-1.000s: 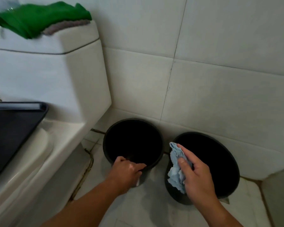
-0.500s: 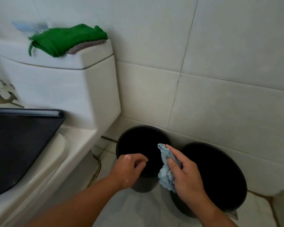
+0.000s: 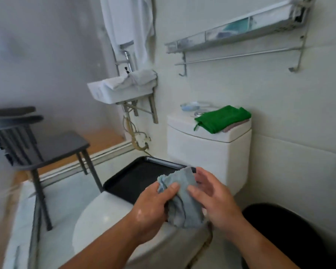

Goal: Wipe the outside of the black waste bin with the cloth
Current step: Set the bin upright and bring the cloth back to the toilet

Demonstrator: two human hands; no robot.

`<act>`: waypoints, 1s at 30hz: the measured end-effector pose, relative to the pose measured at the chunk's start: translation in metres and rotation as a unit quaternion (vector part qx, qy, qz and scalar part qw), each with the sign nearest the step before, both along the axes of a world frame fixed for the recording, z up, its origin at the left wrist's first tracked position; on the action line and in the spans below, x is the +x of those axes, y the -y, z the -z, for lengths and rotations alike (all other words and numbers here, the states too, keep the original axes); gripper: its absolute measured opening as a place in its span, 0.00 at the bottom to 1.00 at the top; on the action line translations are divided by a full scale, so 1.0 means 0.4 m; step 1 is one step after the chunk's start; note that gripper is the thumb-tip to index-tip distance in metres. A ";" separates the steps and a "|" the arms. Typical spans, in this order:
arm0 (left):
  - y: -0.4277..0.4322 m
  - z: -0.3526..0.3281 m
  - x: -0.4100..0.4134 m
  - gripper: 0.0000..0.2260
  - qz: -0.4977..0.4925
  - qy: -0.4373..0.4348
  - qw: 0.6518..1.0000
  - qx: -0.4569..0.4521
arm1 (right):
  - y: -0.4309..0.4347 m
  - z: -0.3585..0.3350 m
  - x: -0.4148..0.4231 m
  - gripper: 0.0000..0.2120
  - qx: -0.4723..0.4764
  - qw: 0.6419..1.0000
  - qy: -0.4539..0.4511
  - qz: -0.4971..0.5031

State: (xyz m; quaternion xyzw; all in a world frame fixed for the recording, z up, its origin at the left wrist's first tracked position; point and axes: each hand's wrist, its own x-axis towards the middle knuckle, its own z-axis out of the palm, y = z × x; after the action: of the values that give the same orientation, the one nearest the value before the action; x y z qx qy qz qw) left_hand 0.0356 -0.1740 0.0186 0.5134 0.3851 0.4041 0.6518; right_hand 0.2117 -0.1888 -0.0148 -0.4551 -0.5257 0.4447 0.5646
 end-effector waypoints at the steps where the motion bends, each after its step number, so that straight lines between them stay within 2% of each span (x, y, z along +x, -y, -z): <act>1: -0.001 -0.010 -0.035 0.14 -0.001 0.006 1.000 -0.007 | -0.011 -0.007 -0.020 0.21 -0.033 0.998 0.008 -0.044; 2: -0.004 -0.015 -0.066 0.14 -0.007 0.007 1.000 -0.015 | -0.020 -0.010 -0.039 0.14 -0.052 0.995 0.022 -0.077; 4: -0.016 -0.009 -0.117 0.12 -0.031 -0.033 0.999 -0.018 | -0.040 -0.005 -0.075 0.03 -0.063 0.995 0.037 -0.067; 6: -0.033 0.014 -0.154 0.09 -0.063 -0.093 0.994 -0.003 | -0.067 0.012 -0.100 0.05 -0.065 0.997 0.040 -0.020; 8: -0.055 0.046 -0.180 0.07 -0.096 -0.118 0.988 -0.002 | -0.099 0.031 -0.116 0.07 -0.077 0.992 0.094 0.018; 11: -0.097 0.083 -0.193 0.09 -0.127 -0.111 0.985 -0.032 | -0.154 0.047 -0.125 0.08 -0.100 0.971 0.216 0.038; 15: -0.173 0.095 -0.178 0.09 -0.136 -0.085 0.985 -0.059 | -0.256 0.018 -0.121 0.05 -0.108 0.963 0.242 0.048; 17: -0.214 0.102 -0.164 0.08 -0.141 -0.101 0.983 -0.058 | -0.309 0.011 -0.110 0.03 -0.113 0.956 0.267 0.039; 18: -0.234 0.112 -0.156 0.08 -0.143 -0.119 0.981 -0.055 | -0.332 0.015 -0.104 0.04 -0.118 0.951 0.282 0.032; 20: -0.267 0.141 -0.145 0.08 -0.138 -0.183 0.972 -0.042 | -0.363 0.031 -0.089 0.13 -0.145 0.934 0.325 0.012; 22: -0.291 0.174 -0.134 0.08 -0.104 -0.283 0.954 -0.001 | -0.374 0.053 -0.077 0.21 -0.169 0.911 0.376 -0.017; 23: -0.299 0.185 -0.130 0.08 -0.082 -0.353 0.931 0.042 | -0.374 0.064 -0.072 0.22 -0.173 0.899 0.402 -0.028; 25: -0.303 0.192 -0.129 0.08 -0.055 -0.488 0.860 0.137 | -0.364 0.083 -0.070 0.21 -0.166 0.878 0.448 -0.028; 27: -0.305 0.192 -0.142 0.08 -0.044 -0.531 0.825 0.188 | -0.341 0.098 -0.084 0.19 -0.156 0.869 0.470 -0.018; 30: -0.310 0.181 -0.181 0.06 -0.048 -0.552 0.806 0.208 | -0.303 0.126 -0.130 0.21 -0.140 0.869 0.472 -0.043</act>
State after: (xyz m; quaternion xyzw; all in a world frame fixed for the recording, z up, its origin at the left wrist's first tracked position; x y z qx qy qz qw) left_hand -0.0368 -0.0499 -0.0540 0.7541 0.6107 0.1539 0.1863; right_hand 0.1597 -0.0677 -0.0652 -0.6622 -0.6806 0.2695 0.1598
